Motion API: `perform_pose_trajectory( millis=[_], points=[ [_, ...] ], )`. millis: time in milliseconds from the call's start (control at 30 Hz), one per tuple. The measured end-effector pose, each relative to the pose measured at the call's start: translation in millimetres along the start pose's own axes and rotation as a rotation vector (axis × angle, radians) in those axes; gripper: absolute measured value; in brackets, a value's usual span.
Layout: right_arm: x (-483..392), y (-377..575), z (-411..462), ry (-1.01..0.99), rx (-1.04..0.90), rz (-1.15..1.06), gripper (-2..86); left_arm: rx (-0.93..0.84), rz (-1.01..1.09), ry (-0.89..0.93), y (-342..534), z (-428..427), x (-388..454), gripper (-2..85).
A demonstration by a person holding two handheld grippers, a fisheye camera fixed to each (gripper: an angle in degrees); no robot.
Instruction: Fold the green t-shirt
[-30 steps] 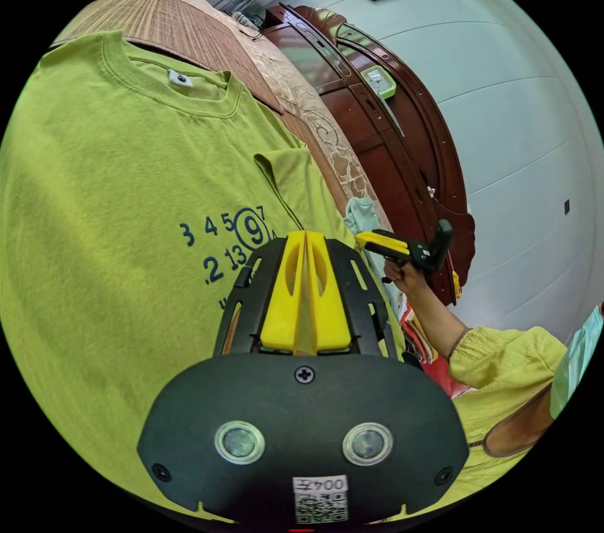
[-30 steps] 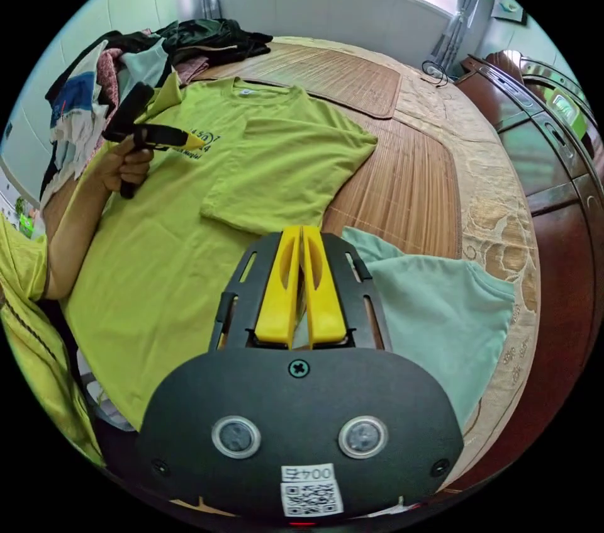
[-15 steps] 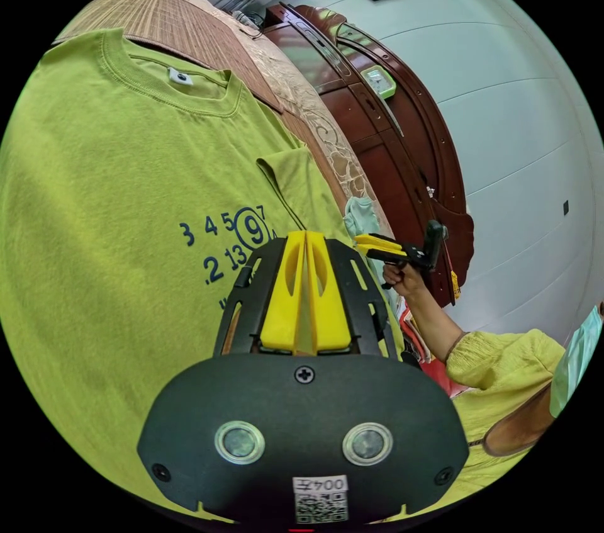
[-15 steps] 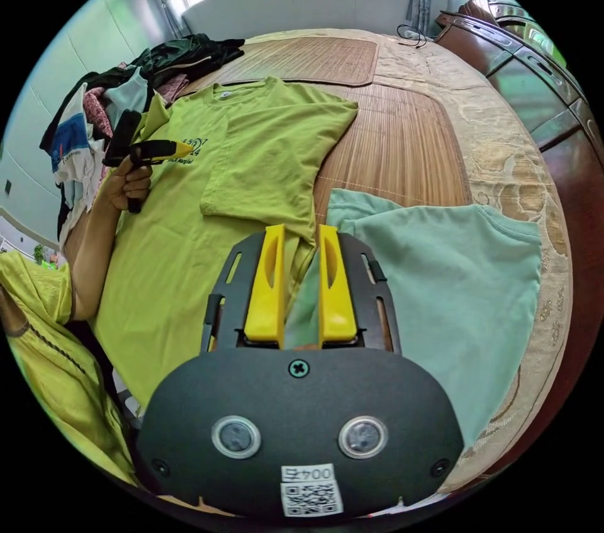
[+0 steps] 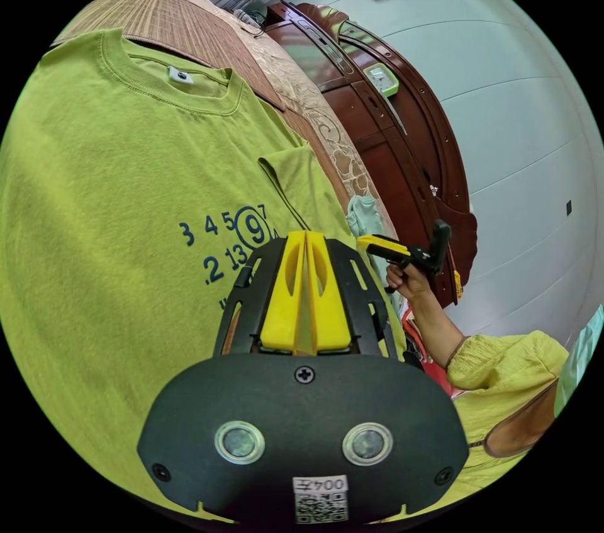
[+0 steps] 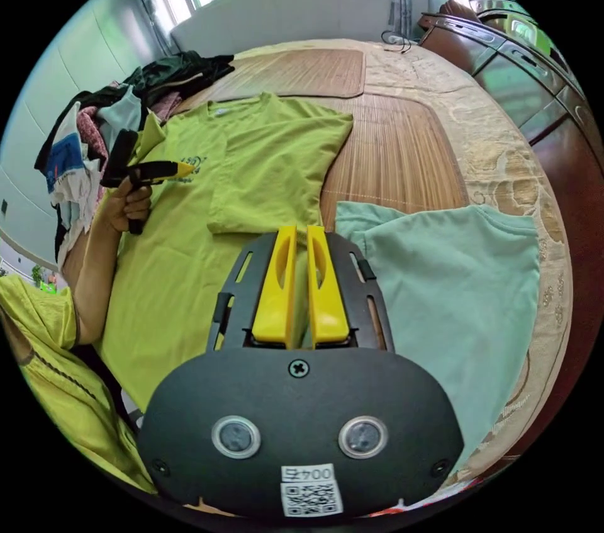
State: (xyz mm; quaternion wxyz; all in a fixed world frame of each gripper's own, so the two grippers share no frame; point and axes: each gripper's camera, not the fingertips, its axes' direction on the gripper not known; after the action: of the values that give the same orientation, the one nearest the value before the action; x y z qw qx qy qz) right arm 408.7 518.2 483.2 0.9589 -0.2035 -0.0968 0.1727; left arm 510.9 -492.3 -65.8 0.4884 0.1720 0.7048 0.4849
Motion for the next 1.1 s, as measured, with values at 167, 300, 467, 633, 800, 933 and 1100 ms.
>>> perform_pose_trajectory(
  millis=[167,300,467,633,800,933,1100],
  points=[
    [-23,-3,-38,-0.114,0.181,0.034,1.3,-0.001,-0.001,0.004,-1,6,7,0.2],
    [-27,-23,-30,-0.575,0.258,0.114,8.1,-0.003,-0.001,0.000,-2,11,13,0.3],
    [-77,-60,14,-0.382,0.125,0.104,8.8,0.000,-0.004,0.007,-2,18,21,0.2],
    [-96,-67,34,-0.265,0.143,0.067,9.5,-0.002,-0.015,-0.007,-4,29,28,0.1],
    [-58,-39,53,-0.444,0.212,0.087,10.0,-0.002,-0.010,-0.003,-6,38,36,0.1],
    [-46,-27,46,-0.435,0.255,0.044,9.9,0.048,-0.041,0.052,-4,38,34,0.1],
    [-42,-20,53,-0.463,0.245,0.011,8.2,0.186,-0.066,-0.051,0,28,57,0.2]
  ],
)
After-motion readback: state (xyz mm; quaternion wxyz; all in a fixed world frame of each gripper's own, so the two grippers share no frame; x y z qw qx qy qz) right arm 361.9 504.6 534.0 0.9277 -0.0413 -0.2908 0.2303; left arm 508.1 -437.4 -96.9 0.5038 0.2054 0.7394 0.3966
